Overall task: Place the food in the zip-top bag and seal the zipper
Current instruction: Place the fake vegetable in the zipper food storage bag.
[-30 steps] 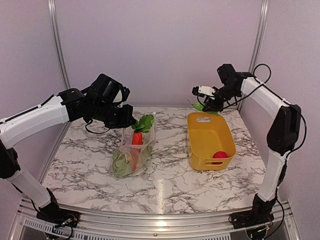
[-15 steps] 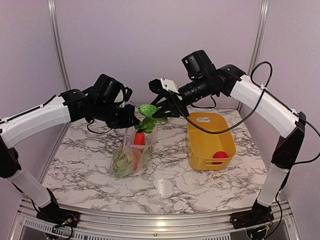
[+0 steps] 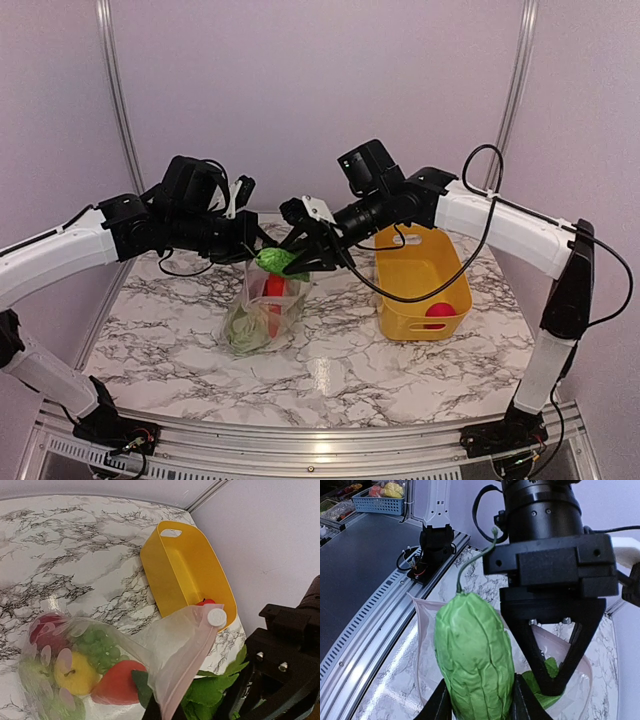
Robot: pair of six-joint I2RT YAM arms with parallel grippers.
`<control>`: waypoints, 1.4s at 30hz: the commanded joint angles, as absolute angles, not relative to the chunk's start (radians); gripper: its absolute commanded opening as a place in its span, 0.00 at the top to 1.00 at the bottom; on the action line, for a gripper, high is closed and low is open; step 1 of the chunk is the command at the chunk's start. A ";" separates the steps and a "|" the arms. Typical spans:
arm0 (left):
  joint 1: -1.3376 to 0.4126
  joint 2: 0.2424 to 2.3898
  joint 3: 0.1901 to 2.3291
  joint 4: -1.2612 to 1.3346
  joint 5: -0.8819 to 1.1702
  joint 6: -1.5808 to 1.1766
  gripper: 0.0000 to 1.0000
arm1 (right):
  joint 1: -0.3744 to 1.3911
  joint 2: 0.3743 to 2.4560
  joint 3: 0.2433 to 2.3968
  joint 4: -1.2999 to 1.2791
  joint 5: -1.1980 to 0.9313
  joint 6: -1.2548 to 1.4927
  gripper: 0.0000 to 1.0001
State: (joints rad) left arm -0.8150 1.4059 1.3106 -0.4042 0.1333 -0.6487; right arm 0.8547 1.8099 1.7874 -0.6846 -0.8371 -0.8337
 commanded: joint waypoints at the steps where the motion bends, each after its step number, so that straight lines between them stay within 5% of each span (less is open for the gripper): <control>1: -0.808 1.351 1.283 -0.294 0.194 -0.677 1.00 | 0.868 1.760 1.690 -0.470 -0.891 -0.780 0.82; 27: -0.766 1.345 1.268 -0.341 0.243 -0.634 1.00 | 0.904 1.768 1.525 -0.174 -0.870 -0.711 0.74; 37: -0.743 1.335 1.262 -0.364 0.229 -0.618 1.00 | 0.896 1.775 1.729 -0.618 -0.677 -0.882 0.33; 42: -0.739 1.338 1.259 -0.372 0.226 -0.619 1.00 | 0.899 1.749 1.839 -0.854 -0.700 -0.996 0.35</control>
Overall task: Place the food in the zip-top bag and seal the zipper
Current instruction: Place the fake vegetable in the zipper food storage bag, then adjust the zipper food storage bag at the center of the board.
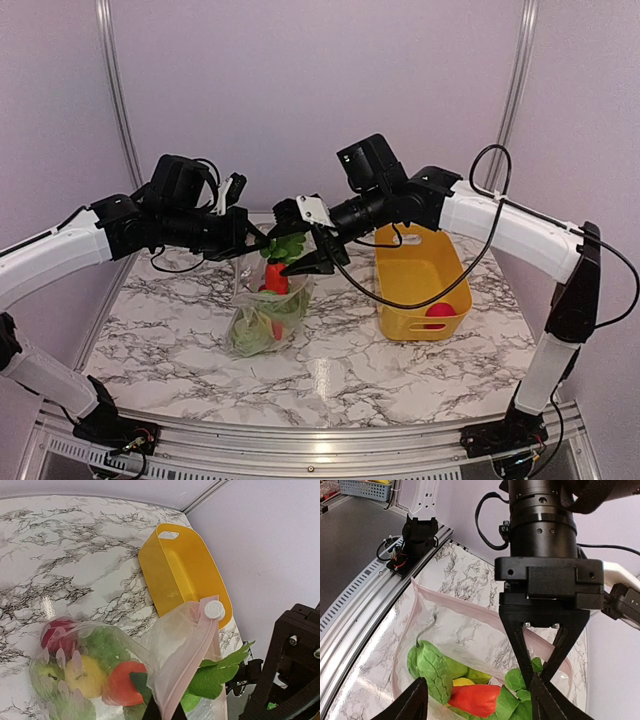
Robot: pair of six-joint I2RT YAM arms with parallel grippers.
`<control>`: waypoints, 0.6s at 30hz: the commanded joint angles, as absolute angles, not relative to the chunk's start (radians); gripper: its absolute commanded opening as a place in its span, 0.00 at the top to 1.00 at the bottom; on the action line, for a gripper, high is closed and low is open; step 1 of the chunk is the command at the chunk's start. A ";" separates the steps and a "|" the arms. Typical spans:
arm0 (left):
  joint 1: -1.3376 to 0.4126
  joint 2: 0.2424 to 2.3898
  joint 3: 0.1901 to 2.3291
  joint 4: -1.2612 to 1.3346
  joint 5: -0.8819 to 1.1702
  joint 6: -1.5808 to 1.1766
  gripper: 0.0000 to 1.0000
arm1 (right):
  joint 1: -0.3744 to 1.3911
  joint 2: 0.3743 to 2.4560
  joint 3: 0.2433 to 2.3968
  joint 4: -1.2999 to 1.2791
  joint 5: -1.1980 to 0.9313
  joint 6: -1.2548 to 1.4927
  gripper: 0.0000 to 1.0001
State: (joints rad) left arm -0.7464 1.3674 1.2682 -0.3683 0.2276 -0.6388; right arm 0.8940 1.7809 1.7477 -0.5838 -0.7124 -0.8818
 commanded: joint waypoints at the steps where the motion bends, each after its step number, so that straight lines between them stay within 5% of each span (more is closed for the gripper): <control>1: -0.739 1.339 1.261 -0.375 0.225 -0.618 1.00 | 0.903 1.752 1.857 -0.901 -0.691 -1.035 0.40; 7: -0.739 1.346 1.268 -0.383 0.231 -0.613 1.00 | 0.921 1.825 1.938 -1.057 -0.561 -1.127 0.58; 18: -0.739 1.357 1.300 -0.426 0.229 -0.608 1.00 | 0.959 1.876 1.938 -1.047 -0.410 -1.246 0.47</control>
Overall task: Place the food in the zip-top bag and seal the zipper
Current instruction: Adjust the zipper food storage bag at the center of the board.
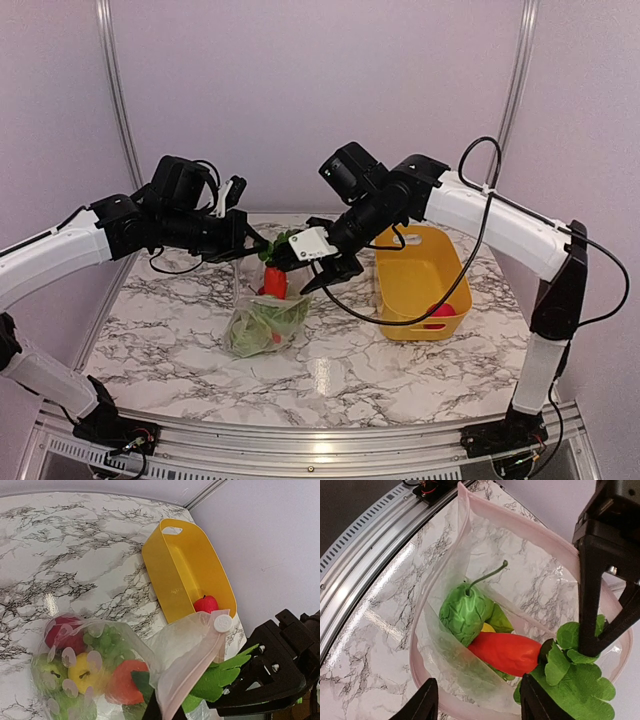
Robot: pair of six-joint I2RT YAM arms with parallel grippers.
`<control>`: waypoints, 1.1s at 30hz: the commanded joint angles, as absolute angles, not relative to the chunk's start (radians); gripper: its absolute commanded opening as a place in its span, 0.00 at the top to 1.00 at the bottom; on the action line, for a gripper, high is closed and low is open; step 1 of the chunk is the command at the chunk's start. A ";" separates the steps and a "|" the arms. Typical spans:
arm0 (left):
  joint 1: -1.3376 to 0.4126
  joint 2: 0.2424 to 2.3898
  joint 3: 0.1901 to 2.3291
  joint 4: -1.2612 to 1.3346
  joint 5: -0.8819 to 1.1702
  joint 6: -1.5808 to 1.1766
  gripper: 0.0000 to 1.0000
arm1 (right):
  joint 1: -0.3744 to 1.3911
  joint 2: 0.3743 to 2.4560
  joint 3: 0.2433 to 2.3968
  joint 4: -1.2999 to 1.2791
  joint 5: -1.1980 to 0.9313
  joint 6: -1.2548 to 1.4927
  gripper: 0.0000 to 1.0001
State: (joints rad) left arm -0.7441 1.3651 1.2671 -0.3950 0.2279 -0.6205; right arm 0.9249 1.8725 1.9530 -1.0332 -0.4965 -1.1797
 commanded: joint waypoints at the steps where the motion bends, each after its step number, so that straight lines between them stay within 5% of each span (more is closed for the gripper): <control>1: -0.739 1.360 1.301 -0.428 0.229 -0.609 1.00 | 0.964 1.880 1.938 -1.040 -0.397 -1.245 0.50; 4: -0.739 1.359 1.302 -0.433 0.227 -0.608 1.00 | 0.969 1.894 1.975 -1.023 -0.366 -1.216 0.58; 12: -0.739 1.357 1.299 -0.454 0.199 -0.599 1.00 | 0.969 1.855 2.061 -1.163 -0.381 -1.328 0.44; 26: -0.739 1.389 1.325 -0.454 0.219 -0.591 1.00 | 0.989 1.875 1.948 -1.043 -0.260 -1.323 0.45; 31: -0.739 1.390 1.332 -0.465 0.224 -0.590 1.00 | 1.011 1.887 1.900 -0.926 -0.160 -1.316 0.55; 33: -0.739 1.389 1.331 -0.471 0.221 -0.590 1.00 | 1.018 1.875 1.888 -0.871 -0.138 -1.307 0.69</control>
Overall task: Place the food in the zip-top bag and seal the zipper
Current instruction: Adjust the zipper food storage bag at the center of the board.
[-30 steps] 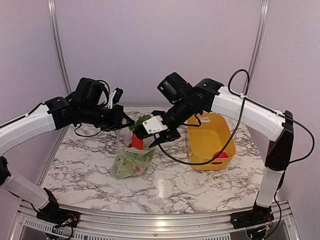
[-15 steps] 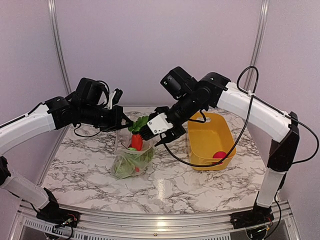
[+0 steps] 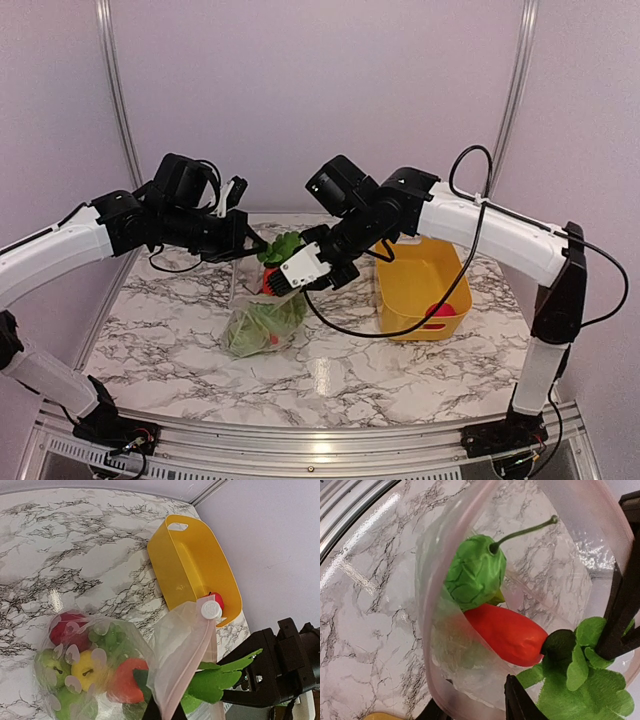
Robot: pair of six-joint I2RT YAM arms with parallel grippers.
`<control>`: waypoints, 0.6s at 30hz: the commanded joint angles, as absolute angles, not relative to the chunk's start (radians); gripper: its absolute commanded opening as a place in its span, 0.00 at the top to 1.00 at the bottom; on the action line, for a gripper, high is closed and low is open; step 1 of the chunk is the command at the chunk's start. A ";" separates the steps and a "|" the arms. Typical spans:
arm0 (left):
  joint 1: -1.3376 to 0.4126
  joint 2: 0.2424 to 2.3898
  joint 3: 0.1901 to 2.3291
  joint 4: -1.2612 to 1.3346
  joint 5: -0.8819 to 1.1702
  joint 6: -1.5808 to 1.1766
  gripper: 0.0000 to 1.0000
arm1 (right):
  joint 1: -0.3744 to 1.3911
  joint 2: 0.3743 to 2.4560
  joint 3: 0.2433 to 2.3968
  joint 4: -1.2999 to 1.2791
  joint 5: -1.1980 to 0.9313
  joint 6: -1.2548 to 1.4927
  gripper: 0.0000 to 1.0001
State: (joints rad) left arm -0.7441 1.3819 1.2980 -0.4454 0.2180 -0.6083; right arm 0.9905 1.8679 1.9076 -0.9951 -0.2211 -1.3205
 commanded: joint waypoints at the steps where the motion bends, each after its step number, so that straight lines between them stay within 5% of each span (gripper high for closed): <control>1: -0.739 1.389 1.334 -0.481 0.216 -0.591 0.93 | 1.021 1.870 1.896 -0.865 -0.135 -1.308 0.77; 3: -0.739 1.391 1.361 -0.531 0.180 -0.593 0.71 | 1.026 1.858 1.929 -0.882 -0.136 -1.317 0.89; 5: -0.739 1.390 1.385 -0.595 0.152 -0.586 0.64 | 1.033 1.836 1.954 -0.906 -0.143 -1.333 0.96; 18: -0.739 1.428 1.462 -0.729 0.130 -0.544 0.95 | 1.040 1.756 1.899 -0.877 -0.142 -1.338 1.00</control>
